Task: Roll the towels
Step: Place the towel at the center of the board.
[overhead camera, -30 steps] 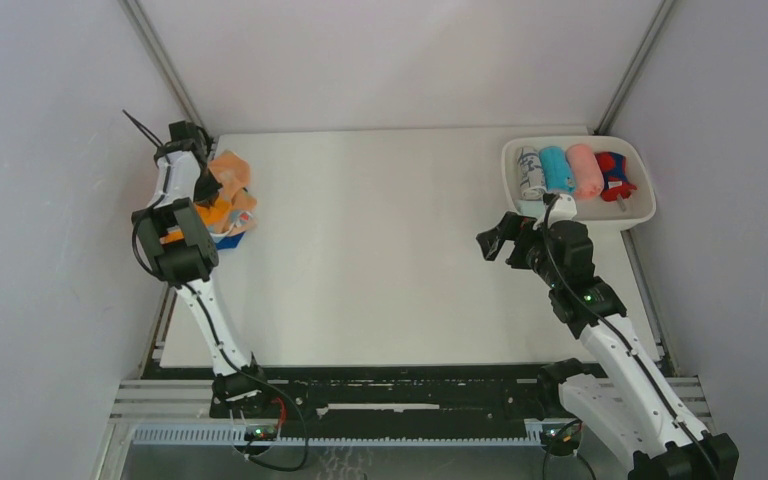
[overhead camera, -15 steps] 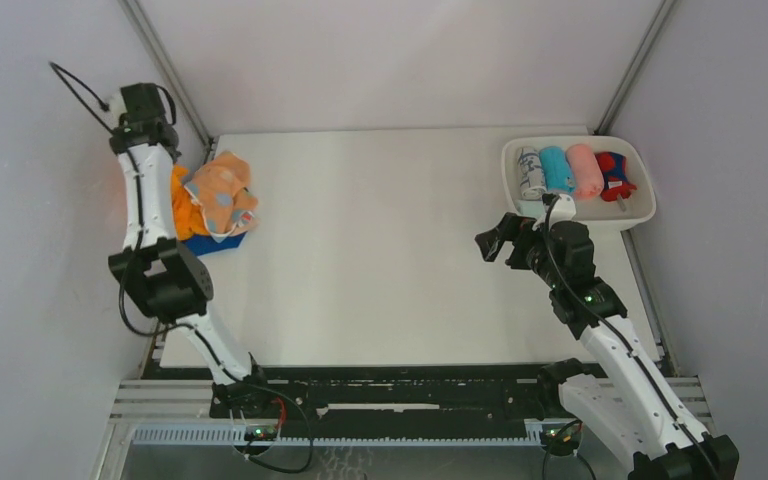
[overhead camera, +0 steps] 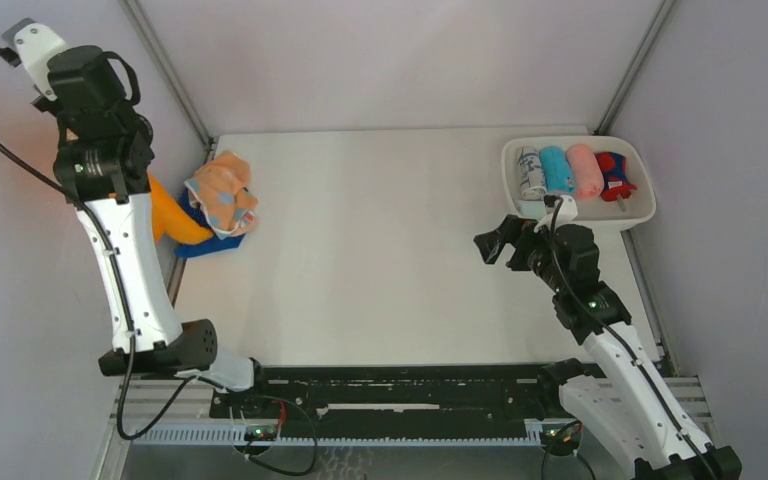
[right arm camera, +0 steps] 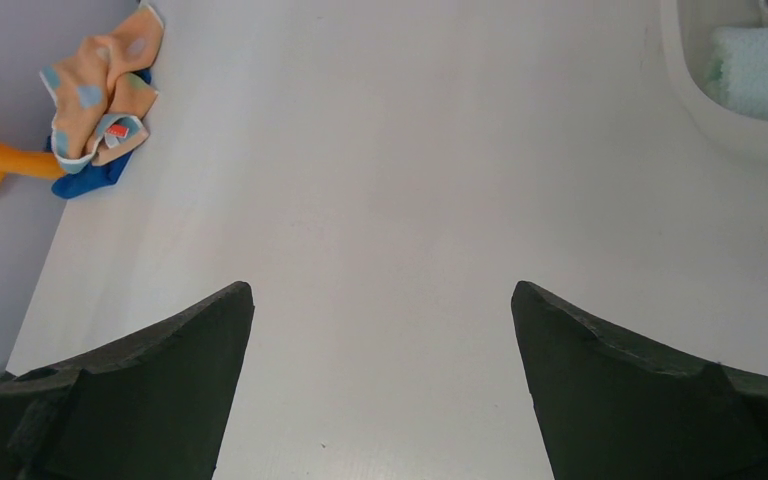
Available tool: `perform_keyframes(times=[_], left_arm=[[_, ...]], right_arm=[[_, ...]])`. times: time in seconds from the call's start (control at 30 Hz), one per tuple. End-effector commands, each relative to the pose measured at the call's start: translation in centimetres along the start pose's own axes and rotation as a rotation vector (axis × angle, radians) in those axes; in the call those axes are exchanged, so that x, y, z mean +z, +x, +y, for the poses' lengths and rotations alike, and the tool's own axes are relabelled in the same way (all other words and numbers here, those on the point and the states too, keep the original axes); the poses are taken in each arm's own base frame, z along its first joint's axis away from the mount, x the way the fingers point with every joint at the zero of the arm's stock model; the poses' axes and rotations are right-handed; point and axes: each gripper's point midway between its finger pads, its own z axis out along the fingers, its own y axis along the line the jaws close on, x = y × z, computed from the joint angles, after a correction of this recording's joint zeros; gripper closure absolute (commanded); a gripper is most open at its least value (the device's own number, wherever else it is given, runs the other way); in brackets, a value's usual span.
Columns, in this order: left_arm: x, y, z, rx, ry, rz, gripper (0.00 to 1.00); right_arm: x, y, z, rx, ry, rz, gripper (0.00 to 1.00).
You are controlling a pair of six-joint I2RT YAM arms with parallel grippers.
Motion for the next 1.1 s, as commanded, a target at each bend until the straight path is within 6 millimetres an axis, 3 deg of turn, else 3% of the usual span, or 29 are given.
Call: perform_keyframes(times=[0.0,0.13,0.47,0.63,0.73,0.87,0.97,1.07], left_arm=[[-5.4,-3.8,-3.5,-0.033,0.258,-0.083,1.00],[-10.2,-4.6,-7.7,-0.067,0.532,-0.085,1.00],[-23.2,-2.2,-19.7,-0.167,1.227,0.119,0.97],[-27.4,-0.4,-21.9,-0.212,1.403,0.242,0.96],[-28.1,3.3,-22.6,-0.221,1.440,0.337,0.94],[-26.8,12.3,-22.0,-0.186,1.360,0.496,0.91],[-24.0,20.3,-19.5,-0.120,1.180,0.588,0.86],[-19.5,28.0,-14.8,-0.053,0.890,0.631,0.78]], right_arm=[[-0.6,-0.8,1.3,-0.020,-0.057,-0.036,0.01],[-1.4,-1.0,1.5,-0.024,-0.061,-0.051,0.00],[-2.7,-1.4,1.9,-0.033,-0.077,-0.088,0.00],[-3.3,-1.6,2.0,-0.045,-0.077,-0.101,0.00],[-3.5,-1.6,1.9,-0.058,-0.074,-0.109,0.00],[-3.3,-1.4,2.0,-0.065,-0.079,-0.094,0.00],[-2.7,-0.8,2.2,-0.070,-0.089,-0.064,0.00],[-1.7,0.2,2.7,-0.083,-0.114,-0.012,0.00]])
